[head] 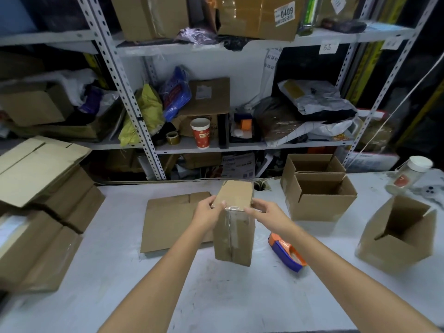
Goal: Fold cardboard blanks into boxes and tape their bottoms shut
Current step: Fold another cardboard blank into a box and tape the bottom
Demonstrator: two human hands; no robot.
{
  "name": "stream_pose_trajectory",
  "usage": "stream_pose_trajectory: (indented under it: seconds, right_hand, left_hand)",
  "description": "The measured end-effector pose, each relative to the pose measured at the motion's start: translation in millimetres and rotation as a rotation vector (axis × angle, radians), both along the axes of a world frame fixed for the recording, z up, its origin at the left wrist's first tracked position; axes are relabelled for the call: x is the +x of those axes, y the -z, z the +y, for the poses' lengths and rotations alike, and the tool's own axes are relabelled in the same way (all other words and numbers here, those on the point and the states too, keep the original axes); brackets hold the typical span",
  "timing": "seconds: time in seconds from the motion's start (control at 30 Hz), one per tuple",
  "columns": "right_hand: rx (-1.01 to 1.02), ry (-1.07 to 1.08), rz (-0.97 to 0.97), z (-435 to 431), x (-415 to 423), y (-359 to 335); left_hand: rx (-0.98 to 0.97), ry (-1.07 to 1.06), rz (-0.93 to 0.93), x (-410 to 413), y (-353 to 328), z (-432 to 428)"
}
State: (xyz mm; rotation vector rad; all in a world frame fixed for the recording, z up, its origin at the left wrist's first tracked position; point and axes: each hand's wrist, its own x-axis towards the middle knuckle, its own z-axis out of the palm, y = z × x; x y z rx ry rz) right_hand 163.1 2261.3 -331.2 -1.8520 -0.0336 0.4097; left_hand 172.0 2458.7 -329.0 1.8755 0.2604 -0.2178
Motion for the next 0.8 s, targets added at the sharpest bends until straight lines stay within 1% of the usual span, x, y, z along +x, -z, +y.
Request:
stream_pose_trajectory:
  seconds: [0.03,0.07,0.17,0.2,0.23,0.3,0.37,0.43,0.5,0.57,0.6,0.67,0.7,0.8]
  right_hand:
    - [-0.045,-0.019,-0.019,-1,1,-1]
    - [-0.133,-0.033,-0.052,-1,0,-1]
    - [-0.488,-0.124,-0.227,9,-2,4]
    - [-0.576,-0.139,-0.285,11,-2,6]
    - [-0.605,-0.127,-0.325,12,-2,10]
    - [-0.574,-0.071,-0.340,8,-3,15]
    - [-0.511,0.005,-0.310,1,0,21]
    - [-0.360,0.133,-0.244,-6,4,24]
    - [-0.157,0.270,-0.163,-15,8,22]
    - [-0.011,0.392,-0.098,-21,13,23]
    - [0.039,0.430,-0.072,-21,13,21]
    - [0.061,0.437,-0.033,-17,11,19]
    - [0.046,0.411,-0.014,-14,9,20]
    - [-0.014,0.277,0.086,-14,5,27]
  left_hand:
    - [0.001,0.002,-0.002,0,0,1]
    - [0.009,0.012,-0.010,0,0,0]
    - [0.028,0.052,-0.021,-2,-1,-8]
    - [0.014,0.069,-0.025,-3,0,-11]
    - [-0.005,0.086,-0.029,-4,0,-13]
    - [-0.037,0.122,-0.020,-4,-2,-14]
    - [-0.104,0.147,-0.023,-4,-5,-13]
    - [-0.145,0.113,-0.021,-4,-5,-9]
    - [-0.051,0.032,-0.025,-5,3,-2]
    - [0.007,-0.043,0.047,-9,14,6]
    - [-0.027,-0.058,0.119,-13,18,6]
    - [-0.170,-0.087,0.234,-18,25,2]
    - [-0.201,-0.123,0.241,-19,29,0]
    - [-0.138,-0.204,0.136,-16,37,9]
